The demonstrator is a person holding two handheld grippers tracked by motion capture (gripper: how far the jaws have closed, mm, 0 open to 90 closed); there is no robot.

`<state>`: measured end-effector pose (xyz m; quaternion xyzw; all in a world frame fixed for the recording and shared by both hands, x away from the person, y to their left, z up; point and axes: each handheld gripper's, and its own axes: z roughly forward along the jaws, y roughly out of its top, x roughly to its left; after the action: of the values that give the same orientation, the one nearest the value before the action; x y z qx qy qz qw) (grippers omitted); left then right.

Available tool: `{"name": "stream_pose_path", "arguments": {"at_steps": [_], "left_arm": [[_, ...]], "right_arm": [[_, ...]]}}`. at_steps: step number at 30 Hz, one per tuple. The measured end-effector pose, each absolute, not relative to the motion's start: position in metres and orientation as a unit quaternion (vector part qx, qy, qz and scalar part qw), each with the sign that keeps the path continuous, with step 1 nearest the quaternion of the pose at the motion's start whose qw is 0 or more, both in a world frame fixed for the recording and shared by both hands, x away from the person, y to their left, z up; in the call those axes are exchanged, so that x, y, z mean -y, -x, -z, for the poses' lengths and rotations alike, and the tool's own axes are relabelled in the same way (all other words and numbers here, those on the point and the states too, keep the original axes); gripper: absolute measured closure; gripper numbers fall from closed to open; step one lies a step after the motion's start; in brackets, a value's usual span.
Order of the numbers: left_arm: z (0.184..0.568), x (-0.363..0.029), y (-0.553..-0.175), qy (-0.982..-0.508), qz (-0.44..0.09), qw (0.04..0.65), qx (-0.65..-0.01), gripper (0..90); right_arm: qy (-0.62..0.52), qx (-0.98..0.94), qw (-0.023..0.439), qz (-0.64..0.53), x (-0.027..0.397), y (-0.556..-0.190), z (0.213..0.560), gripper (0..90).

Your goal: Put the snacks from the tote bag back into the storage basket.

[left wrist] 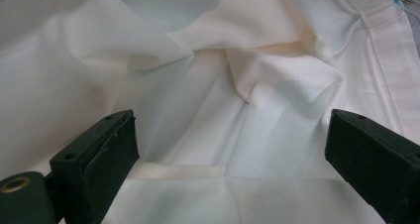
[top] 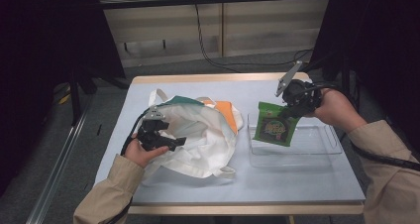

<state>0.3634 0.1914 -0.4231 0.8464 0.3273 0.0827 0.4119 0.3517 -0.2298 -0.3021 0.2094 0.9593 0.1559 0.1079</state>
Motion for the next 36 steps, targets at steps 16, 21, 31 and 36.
{"name": "stream_pose_path", "arguments": {"at_steps": [16,21,31,36], "left_arm": [[0.424,-0.189,-0.363,-0.847,-0.083,0.411,-0.327,6.2],[0.424,-0.189,-0.364,-0.849,-0.082,0.41,-0.324,6.2],[0.425,-0.19,-0.365,-0.848,-0.083,0.41,-0.327,6.2],[0.425,-0.188,-0.366,-0.847,-0.083,0.41,-0.327,6.2]], "right_arm": [[-0.218,-0.956,0.118,-0.158,0.238,-0.366,0.312,83.7],[-0.216,-0.957,0.116,-0.154,0.239,-0.37,0.318,83.6],[-0.205,-0.96,0.117,-0.153,0.234,-0.382,0.325,83.5],[-0.193,-0.963,0.113,-0.151,0.231,-0.388,0.33,83.4]]}}
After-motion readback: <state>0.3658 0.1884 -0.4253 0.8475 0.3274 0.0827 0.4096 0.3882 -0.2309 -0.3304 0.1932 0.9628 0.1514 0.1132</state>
